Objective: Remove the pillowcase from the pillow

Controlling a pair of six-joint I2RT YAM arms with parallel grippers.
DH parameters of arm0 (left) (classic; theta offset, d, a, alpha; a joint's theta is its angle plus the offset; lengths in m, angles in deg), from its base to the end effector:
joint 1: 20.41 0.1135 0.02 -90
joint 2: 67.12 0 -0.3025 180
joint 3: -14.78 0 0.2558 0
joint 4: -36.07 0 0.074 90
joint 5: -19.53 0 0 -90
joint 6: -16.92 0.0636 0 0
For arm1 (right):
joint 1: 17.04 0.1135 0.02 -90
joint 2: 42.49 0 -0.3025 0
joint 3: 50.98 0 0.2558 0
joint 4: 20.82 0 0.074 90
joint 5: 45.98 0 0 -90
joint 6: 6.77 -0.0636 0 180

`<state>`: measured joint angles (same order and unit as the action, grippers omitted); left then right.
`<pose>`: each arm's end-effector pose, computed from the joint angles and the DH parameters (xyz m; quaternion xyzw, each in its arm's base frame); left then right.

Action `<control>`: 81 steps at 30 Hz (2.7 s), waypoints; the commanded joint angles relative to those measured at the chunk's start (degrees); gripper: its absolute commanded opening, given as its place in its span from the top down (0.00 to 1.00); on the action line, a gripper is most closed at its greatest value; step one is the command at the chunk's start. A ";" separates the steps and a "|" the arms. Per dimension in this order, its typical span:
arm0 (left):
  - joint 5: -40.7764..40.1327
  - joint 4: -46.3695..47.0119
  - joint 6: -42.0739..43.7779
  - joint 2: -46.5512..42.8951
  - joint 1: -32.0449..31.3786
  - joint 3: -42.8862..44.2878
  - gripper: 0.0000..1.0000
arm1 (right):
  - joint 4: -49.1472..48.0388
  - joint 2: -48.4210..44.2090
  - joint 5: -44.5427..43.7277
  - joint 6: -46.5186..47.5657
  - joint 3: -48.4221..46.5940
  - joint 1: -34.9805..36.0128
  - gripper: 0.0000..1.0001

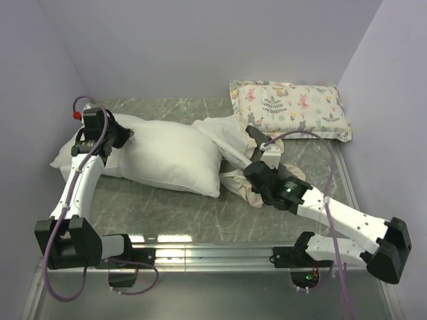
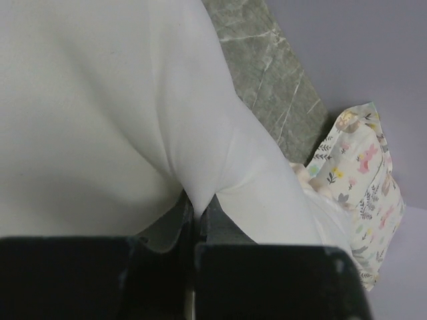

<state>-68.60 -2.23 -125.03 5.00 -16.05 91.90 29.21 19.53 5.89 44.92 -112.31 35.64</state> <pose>0.2962 0.0205 0.3482 -0.4084 0.7795 -0.2047 0.4286 0.1600 0.1451 0.2816 -0.0024 0.8969 0.0109 0.4421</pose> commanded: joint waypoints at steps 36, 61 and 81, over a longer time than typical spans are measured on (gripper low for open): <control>4.20 10.49 -0.26 -5.58 -1.19 -4.75 1.00 | 4.57 -4.28 18.09 15.98 -41.70 -41.78 1.00; 1.91 11.81 -0.18 -3.21 -9.46 -6.42 1.00 | 9.68 -1.28 18.62 16.07 -57.45 -45.13 1.00; 1.39 14.18 -0.79 -0.93 -12.70 -7.21 1.00 | -20.73 -23.35 37.16 1.57 22.97 -44.78 1.00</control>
<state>-68.38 7.89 -124.90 3.91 -27.37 84.05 17.12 -3.09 39.52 49.32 -91.66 -9.21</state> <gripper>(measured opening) 0.042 0.057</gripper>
